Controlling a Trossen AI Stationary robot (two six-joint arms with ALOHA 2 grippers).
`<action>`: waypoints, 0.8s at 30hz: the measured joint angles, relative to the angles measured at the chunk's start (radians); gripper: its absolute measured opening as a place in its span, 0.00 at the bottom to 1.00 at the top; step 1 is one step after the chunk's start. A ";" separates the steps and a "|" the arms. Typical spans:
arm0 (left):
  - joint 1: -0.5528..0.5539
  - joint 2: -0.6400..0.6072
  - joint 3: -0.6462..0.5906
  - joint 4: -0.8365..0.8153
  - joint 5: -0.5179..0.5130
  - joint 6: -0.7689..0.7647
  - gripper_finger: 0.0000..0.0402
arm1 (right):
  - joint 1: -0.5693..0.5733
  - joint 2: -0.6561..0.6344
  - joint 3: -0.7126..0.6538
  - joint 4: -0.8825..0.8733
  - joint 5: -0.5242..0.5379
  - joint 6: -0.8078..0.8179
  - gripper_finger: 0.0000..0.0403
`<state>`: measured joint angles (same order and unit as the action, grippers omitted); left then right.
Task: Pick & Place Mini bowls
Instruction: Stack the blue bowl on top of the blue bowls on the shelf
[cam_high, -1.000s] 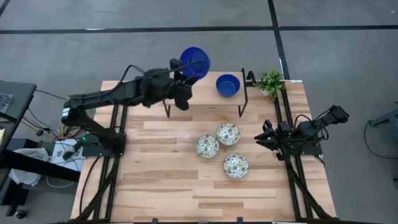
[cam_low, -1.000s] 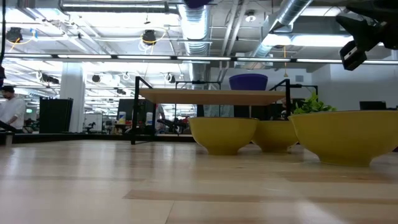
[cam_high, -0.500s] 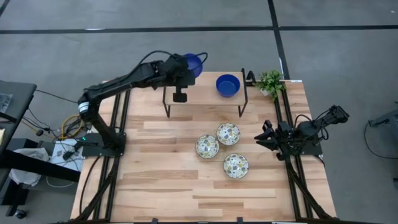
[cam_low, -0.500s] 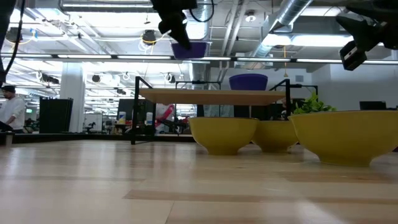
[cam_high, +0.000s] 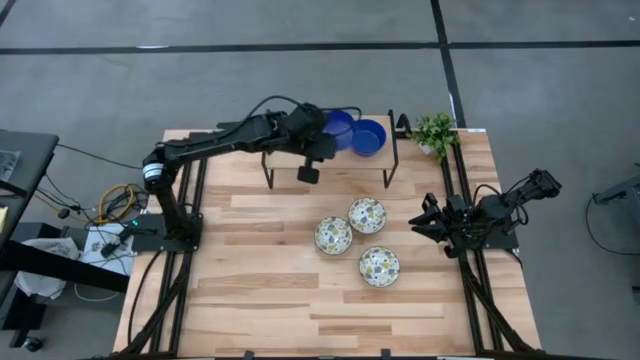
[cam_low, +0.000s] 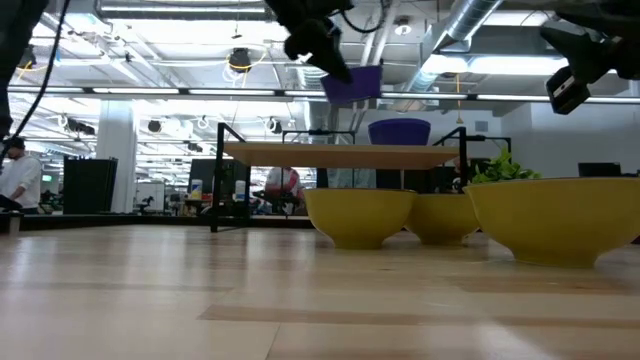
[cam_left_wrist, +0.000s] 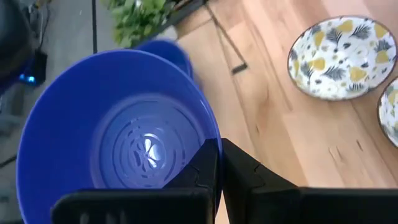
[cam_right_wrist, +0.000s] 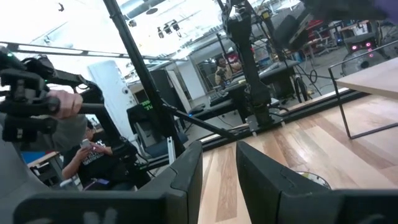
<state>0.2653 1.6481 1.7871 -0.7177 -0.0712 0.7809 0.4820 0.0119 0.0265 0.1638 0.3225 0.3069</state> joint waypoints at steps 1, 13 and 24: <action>-0.004 0.017 0.020 0.001 0.002 0.004 0.02 | 0.000 0.000 0.000 0.000 0.000 0.000 0.22; 0.013 0.184 0.279 0.004 0.090 0.060 0.02 | 0.000 0.000 0.000 0.000 0.000 0.000 0.22; 0.015 0.239 0.306 0.012 0.087 0.098 0.02 | 0.000 0.000 0.000 0.000 0.000 0.000 0.22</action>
<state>0.2799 1.8868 2.0933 -0.7057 0.0162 0.8784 0.4818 0.0118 0.0265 0.1640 0.3223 0.3073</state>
